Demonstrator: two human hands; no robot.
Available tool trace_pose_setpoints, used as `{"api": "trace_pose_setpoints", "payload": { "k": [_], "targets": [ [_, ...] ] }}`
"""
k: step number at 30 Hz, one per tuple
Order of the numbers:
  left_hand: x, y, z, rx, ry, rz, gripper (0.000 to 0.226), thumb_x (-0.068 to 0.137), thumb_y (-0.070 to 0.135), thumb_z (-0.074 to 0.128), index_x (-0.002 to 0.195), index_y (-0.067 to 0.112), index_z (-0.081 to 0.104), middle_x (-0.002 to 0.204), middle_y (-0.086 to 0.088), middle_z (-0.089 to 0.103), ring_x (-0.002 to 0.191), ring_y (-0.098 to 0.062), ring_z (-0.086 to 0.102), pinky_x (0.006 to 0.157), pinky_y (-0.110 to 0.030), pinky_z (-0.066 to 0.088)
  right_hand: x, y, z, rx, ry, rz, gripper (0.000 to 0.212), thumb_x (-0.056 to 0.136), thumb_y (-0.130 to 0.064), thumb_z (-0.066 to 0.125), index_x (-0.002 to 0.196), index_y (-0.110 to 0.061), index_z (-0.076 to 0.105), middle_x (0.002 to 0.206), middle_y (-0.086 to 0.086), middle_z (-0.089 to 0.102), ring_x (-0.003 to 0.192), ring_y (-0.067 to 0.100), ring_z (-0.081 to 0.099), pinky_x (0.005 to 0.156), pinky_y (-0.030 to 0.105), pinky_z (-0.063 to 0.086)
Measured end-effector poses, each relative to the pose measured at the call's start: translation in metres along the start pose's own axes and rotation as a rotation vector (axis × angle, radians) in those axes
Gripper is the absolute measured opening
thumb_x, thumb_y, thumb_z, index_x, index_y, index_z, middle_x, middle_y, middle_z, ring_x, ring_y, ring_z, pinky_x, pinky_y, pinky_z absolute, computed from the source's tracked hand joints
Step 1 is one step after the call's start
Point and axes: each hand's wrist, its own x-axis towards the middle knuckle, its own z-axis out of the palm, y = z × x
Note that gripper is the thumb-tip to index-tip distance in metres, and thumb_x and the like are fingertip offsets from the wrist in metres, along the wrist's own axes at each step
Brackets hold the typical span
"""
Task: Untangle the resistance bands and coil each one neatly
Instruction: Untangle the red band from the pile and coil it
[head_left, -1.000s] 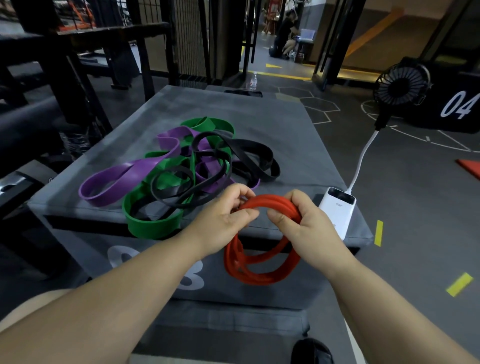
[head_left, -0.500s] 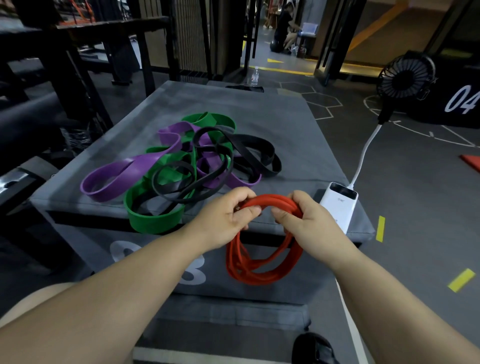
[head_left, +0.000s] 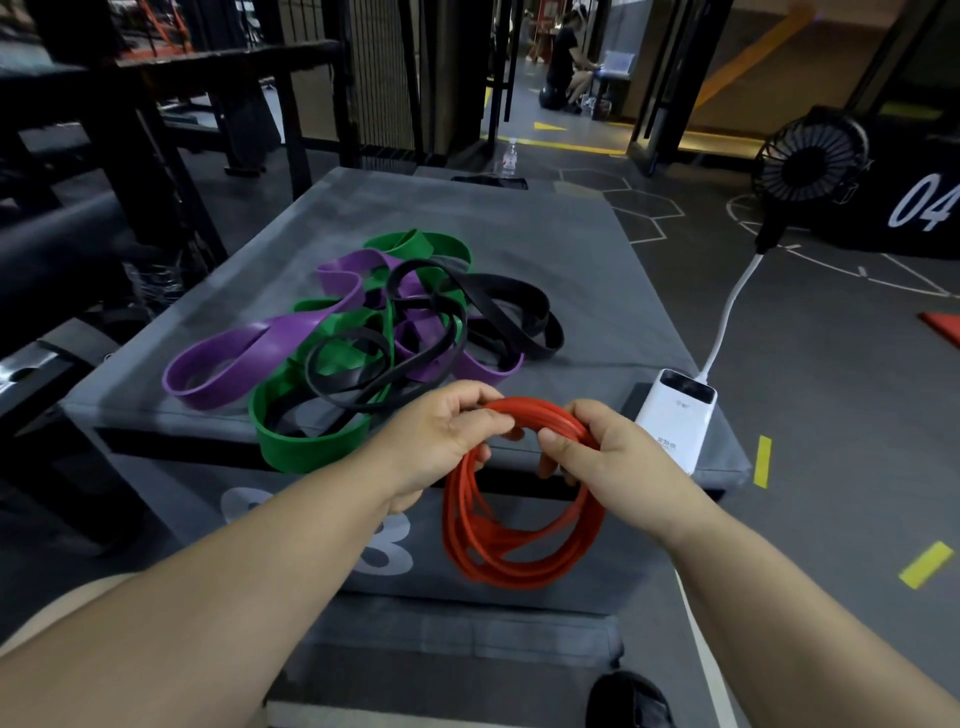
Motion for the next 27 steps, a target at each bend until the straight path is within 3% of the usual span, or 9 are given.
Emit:
{"api": "trace_pose_setpoints", "payload": {
  "k": [3,6,9,13,16,19,21,23,27],
  "targets": [
    [0.000,0.002,0.000,-0.050,-0.019,-0.042,0.009,0.090,0.011,0.059,0.089,0.015,0.067,0.080,0.004,0.071,0.063,-0.007,0.054,0.066,-0.024,0.048,0.000,0.001,0.001,0.148,-0.008,0.017,0.009,0.093,-0.021,0.063,0.086,-0.018,0.058,0.069,-0.001,0.069,0.063,0.009,0.056,0.066,0.027,0.047],
    [0.000,0.001,0.001,-0.103,-0.038,-0.110,0.009,0.091,0.009,0.058,0.095,0.009,0.066,0.075,0.001,0.067,0.060,-0.008,0.054,0.061,-0.021,0.050,0.000,0.001,-0.001,0.240,-0.058,0.043,0.008,0.094,-0.015,0.062,0.086,-0.013,0.063,0.069,-0.001,0.069,0.066,0.011,0.057,0.069,0.026,0.047],
    [0.000,0.002,0.000,-0.149,-0.079,-0.157,0.012,0.092,0.009,0.057,0.103,0.008,0.062,0.084,-0.009,0.061,0.064,-0.012,0.055,0.063,-0.024,0.051,-0.001,-0.002,-0.002,0.324,-0.096,0.060,0.013,0.094,-0.010,0.061,0.082,-0.012,0.064,0.070,0.000,0.070,0.063,0.009,0.057,0.065,0.018,0.047],
    [-0.004,0.004,-0.004,-0.093,-0.275,-0.158,0.026,0.090,0.012,0.062,0.114,0.009,0.055,0.092,-0.004,0.067,0.075,-0.005,0.064,0.066,-0.018,0.047,-0.001,-0.004,-0.001,0.559,-0.081,0.069,0.004,0.088,-0.004,0.062,0.091,-0.003,0.060,0.068,0.002,0.067,0.058,0.008,0.058,0.059,0.018,0.047],
    [-0.003,0.001,-0.001,0.017,-0.281,-0.079,0.025,0.087,0.006,0.065,0.112,0.006,0.059,0.083,0.007,0.067,0.075,0.000,0.063,0.065,-0.013,0.047,-0.001,-0.004,-0.001,0.680,-0.125,0.119,0.023,0.073,-0.014,0.070,0.093,-0.007,0.060,0.071,0.004,0.067,0.059,0.011,0.058,0.059,0.021,0.048],
    [-0.001,0.001,0.000,-0.268,-0.230,-0.048,0.022,0.087,0.013,0.065,0.107,0.004,0.058,0.065,0.005,0.056,0.062,-0.006,0.053,0.062,-0.018,0.045,-0.001,-0.005,-0.004,0.717,-0.156,0.155,0.024,0.069,-0.015,0.070,0.092,-0.009,0.065,0.069,0.004,0.066,0.060,0.012,0.063,0.056,0.021,0.050],
    [-0.001,0.003,0.000,-0.508,-0.214,-0.037,0.016,0.086,0.017,0.065,0.095,0.007,0.056,0.063,0.002,0.054,0.059,-0.009,0.052,0.061,-0.022,0.048,-0.001,-0.005,-0.006,0.622,-0.203,0.172,0.019,0.067,-0.023,0.070,0.083,-0.013,0.068,0.063,0.004,0.063,0.069,0.020,0.067,0.064,0.025,0.053],
    [-0.001,0.003,0.002,-0.584,-0.189,-0.025,0.015,0.086,0.021,0.062,0.087,0.009,0.053,0.062,0.002,0.052,0.055,-0.009,0.050,0.058,-0.023,0.049,-0.001,-0.006,-0.006,0.565,-0.213,0.170,0.014,0.069,-0.030,0.069,0.070,-0.016,0.066,0.057,0.003,0.058,0.074,0.024,0.068,0.072,0.031,0.051],
    [-0.001,0.000,0.003,-0.147,-0.171,0.043,0.024,0.079,0.016,0.075,0.094,0.014,0.057,0.068,0.008,0.055,0.058,-0.004,0.053,0.056,-0.018,0.044,0.001,-0.014,-0.008,0.886,-0.101,0.134,0.021,0.077,-0.029,0.059,0.070,-0.010,0.050,0.051,-0.002,0.044,0.044,0.012,0.050,0.053,0.026,0.048]
  ]
}}
